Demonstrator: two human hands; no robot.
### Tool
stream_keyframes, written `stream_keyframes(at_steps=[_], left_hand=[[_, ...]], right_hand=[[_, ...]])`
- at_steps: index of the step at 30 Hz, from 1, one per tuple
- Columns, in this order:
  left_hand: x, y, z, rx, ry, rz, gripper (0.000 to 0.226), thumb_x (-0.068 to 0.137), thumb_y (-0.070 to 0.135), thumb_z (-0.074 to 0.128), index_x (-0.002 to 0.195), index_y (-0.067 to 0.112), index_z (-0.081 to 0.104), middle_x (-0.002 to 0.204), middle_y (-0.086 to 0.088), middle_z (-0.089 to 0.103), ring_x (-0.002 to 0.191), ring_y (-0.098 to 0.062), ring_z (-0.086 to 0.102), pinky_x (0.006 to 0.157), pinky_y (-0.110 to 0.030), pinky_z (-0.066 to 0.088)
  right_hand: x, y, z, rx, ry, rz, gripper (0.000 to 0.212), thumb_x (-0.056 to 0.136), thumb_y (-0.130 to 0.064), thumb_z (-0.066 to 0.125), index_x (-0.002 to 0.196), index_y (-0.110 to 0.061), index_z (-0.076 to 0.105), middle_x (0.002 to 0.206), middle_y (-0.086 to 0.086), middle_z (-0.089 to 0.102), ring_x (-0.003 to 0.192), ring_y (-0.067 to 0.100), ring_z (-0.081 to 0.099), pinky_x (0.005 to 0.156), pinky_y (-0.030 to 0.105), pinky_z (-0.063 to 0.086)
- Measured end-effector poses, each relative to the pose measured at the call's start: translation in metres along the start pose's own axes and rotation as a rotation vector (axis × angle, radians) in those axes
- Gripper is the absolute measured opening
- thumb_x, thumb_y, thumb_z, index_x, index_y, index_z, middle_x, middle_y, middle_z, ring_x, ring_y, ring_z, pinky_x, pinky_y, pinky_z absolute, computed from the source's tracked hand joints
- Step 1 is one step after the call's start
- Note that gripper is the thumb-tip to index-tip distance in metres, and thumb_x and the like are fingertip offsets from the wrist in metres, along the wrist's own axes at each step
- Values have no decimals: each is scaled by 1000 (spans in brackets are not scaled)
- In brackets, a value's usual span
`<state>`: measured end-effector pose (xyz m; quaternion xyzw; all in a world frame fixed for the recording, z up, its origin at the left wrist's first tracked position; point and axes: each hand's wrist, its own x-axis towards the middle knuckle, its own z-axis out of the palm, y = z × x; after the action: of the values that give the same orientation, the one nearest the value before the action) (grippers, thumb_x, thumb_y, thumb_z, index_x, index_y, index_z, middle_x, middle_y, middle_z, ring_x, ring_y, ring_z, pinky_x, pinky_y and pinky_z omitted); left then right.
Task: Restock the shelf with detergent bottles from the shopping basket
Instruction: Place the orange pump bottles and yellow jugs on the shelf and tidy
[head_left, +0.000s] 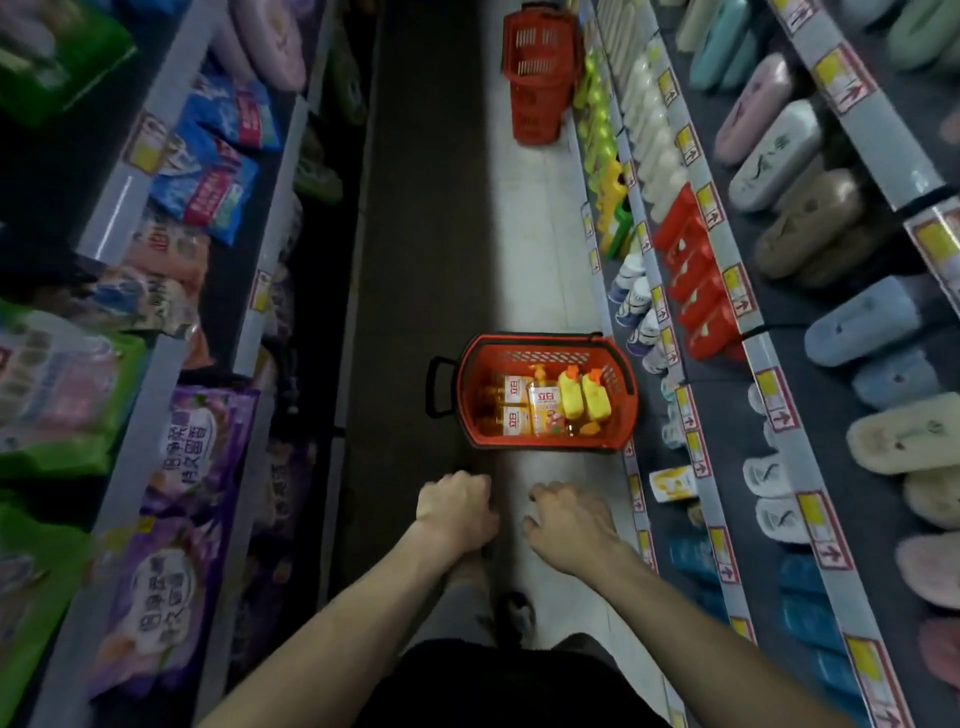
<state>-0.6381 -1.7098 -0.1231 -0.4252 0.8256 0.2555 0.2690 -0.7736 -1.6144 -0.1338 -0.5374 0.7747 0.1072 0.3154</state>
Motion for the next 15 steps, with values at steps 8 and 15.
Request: stream_keyframes(at_steps=[8, 15], left_hand=[[119, -20, -62, -24, -98, 26, 36, 100, 32, 54, 132, 18, 62, 130, -8, 67, 120, -31, 65, 99, -44, 52], [197, -15, -73, 5, -126, 3, 34, 97, 30, 53, 127, 19, 66, 128, -8, 68, 121, -32, 64, 100, -43, 48]], right_hand=[[106, 20, -62, -21, -91, 55, 47, 101, -42, 53, 139, -15, 57, 138, 11, 64, 128, 33, 59, 101, 39, 46], [184, 51, -94, -72, -117, 59, 44, 101, -41, 49, 134, -12, 57, 135, 11, 63, 126, 32, 57, 100, 39, 44]])
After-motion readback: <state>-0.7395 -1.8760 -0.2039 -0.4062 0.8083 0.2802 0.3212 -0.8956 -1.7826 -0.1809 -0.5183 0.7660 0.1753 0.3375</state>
